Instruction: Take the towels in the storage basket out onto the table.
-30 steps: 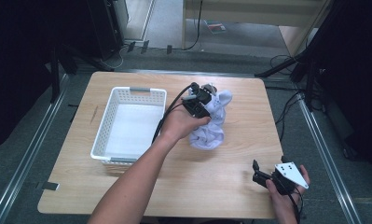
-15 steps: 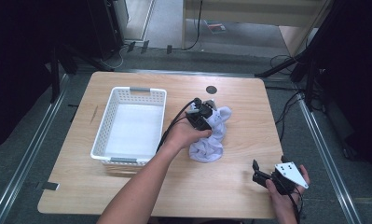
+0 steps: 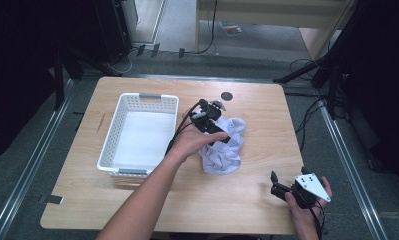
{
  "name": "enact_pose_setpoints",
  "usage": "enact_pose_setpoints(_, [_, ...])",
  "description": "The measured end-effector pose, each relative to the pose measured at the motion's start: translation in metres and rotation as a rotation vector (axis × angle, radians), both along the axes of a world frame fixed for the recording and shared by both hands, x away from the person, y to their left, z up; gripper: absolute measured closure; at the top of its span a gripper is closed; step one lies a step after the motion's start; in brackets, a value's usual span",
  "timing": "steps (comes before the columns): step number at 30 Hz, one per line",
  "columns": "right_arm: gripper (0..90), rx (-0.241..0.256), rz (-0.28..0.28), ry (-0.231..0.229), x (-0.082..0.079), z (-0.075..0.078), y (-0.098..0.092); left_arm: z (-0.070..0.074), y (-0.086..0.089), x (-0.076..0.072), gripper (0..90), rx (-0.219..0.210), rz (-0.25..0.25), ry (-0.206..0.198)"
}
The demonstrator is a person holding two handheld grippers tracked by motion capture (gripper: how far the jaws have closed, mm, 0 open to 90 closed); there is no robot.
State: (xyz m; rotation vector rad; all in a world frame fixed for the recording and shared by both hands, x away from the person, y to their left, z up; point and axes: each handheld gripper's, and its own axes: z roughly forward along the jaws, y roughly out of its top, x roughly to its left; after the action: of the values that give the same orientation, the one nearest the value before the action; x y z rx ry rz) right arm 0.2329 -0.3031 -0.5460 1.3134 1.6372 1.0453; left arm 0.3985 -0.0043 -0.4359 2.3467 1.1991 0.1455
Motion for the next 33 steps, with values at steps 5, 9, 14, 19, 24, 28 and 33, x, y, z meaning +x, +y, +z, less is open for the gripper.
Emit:
enact_pose_setpoints(5, [0.0, 0.001, 0.000, 0.000, 0.000, 0.000, 0.000, 0.008, 0.014, -0.001, 0.0, -0.016, 0.012, -0.003])
enact_pose_setpoints(9, [0.0, -0.003, -0.001, -0.001, 0.000, 0.000, 0.000, 0.016, 0.030, -0.001, 0.0, -0.020, 0.026, -0.016])
enact_pose_setpoints(14, [0.0, -0.004, -0.002, -0.001, 0.000, 0.000, 0.000, 0.022, 0.051, -0.002, 0.0, -0.031, 0.061, -0.028])
enact_pose_setpoints(19, [0.0, -0.005, -0.001, -0.001, 0.000, 0.000, 0.000, 0.023, 0.078, -0.003, 0.0, -0.029, 0.097, -0.034])
enact_pose_setpoints(24, [0.0, -0.008, -0.002, 0.000, 0.000, 0.000, 0.001, 0.025, 0.103, -0.006, 0.0, -0.041, 0.127, -0.042])
enact_pose_setpoints(28, [0.0, -0.009, -0.002, -0.001, 0.000, 0.000, 0.001, 0.026, 0.122, -0.009, 0.0, -0.046, 0.159, -0.054])
enact_pose_setpoints(33, [0.0, -0.009, -0.002, -0.001, 0.000, 0.000, 0.001, 0.027, 0.159, -0.016, 0.0, -0.058, 0.210, -0.066])
